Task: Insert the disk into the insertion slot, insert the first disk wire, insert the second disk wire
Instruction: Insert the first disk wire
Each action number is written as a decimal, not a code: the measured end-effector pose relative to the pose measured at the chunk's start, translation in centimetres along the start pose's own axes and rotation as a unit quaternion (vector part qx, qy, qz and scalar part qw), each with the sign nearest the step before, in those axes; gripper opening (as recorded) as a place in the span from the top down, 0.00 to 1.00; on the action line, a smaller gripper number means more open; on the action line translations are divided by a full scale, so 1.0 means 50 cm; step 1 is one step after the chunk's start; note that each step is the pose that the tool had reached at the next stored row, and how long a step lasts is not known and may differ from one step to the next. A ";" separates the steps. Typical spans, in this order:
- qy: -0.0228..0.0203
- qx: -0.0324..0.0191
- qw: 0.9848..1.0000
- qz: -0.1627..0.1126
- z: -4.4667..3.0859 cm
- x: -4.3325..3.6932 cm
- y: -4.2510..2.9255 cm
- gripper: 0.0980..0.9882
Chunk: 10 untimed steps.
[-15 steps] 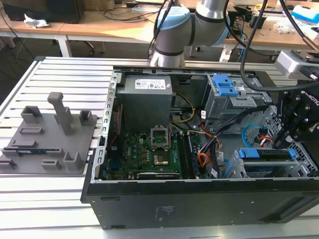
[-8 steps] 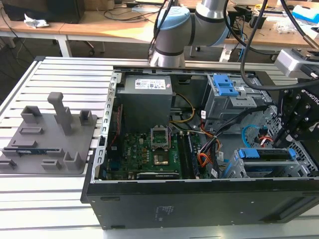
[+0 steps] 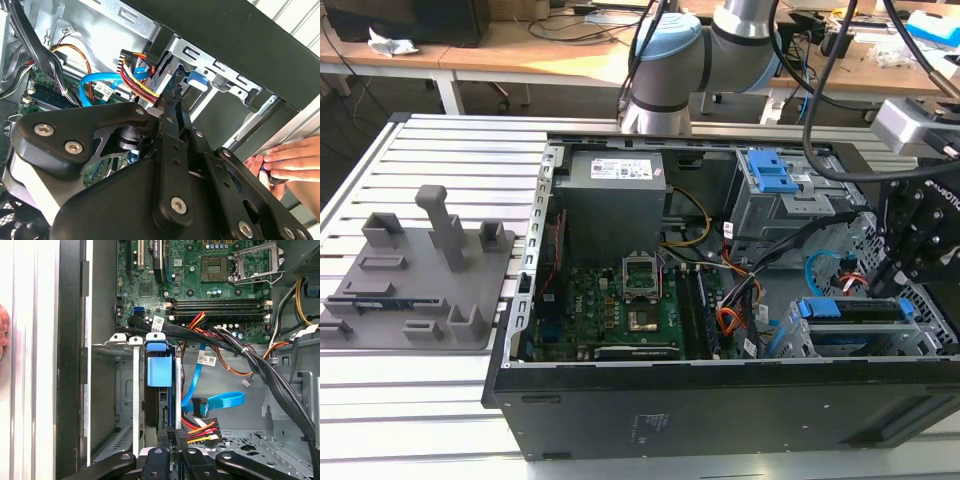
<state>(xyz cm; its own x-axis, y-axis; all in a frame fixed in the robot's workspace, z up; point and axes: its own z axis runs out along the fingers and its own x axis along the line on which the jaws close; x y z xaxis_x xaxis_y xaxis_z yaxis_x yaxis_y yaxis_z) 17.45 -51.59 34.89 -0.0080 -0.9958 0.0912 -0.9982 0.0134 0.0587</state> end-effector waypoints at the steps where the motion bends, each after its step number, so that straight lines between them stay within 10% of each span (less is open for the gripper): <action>1: 0.000 0.000 1.000 0.000 0.000 0.001 0.000 0.93; 10: 0.000 0.000 1.000 0.000 0.001 0.005 0.000 0.93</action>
<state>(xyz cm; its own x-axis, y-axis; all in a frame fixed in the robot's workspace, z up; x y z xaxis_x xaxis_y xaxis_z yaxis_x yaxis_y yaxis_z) 17.42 -51.83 34.87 -0.0082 -0.9958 0.0913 -0.9982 0.0136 0.0587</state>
